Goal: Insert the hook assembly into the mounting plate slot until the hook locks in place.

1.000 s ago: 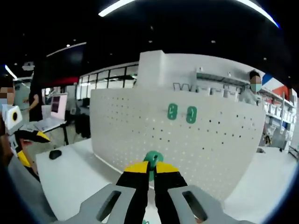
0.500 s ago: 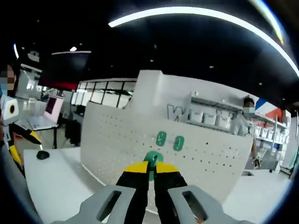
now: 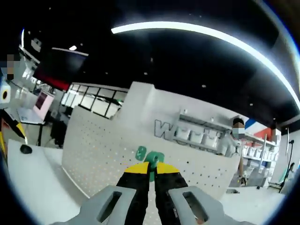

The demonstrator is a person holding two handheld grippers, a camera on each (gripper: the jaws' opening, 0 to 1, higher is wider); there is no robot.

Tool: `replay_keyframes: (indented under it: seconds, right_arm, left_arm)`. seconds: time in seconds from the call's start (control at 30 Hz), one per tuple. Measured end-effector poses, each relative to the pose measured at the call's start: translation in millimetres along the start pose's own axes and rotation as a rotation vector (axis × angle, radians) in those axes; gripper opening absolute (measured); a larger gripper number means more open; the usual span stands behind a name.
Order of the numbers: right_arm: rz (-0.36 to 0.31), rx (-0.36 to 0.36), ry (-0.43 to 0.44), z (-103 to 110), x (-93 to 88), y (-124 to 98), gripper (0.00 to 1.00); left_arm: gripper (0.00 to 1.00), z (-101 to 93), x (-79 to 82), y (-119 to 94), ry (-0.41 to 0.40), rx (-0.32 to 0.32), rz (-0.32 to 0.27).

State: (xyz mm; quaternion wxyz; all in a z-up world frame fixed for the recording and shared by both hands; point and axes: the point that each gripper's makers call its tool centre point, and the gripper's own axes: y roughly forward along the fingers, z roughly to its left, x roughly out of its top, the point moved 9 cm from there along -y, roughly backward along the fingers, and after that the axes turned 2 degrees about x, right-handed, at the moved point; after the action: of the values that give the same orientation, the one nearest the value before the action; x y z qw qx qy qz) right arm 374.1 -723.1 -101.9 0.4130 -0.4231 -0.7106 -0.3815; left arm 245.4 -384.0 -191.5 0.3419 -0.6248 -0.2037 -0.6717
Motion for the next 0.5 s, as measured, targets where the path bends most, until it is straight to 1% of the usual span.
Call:
replay_keyframes:
  seconds: [0.17,0.33,0.4,0.5]
  right_arm:
    - [-0.017,-0.029,-0.054,-9,-2.7,7,0.01]
    - [-0.027,-0.041,-0.105,-16,-8.0,17,0.01]
    - [-0.049,-0.058,-0.144,-20,-8.9,23,0.01]
    - [-0.043,-0.063,-0.165,-24,-12.6,31,0.01]
  left_arm:
    - [0.66,0.5,0.5,2,0.001,-0.002,0.001]
    - [0.66,0.9,0.2,3,-0.001,-0.002,0.002]
    - [0.66,1.1,-0.3,4,-0.003,-0.002,0.006]
    - [0.66,1.4,-0.5,4,-0.003,-0.004,0.014]
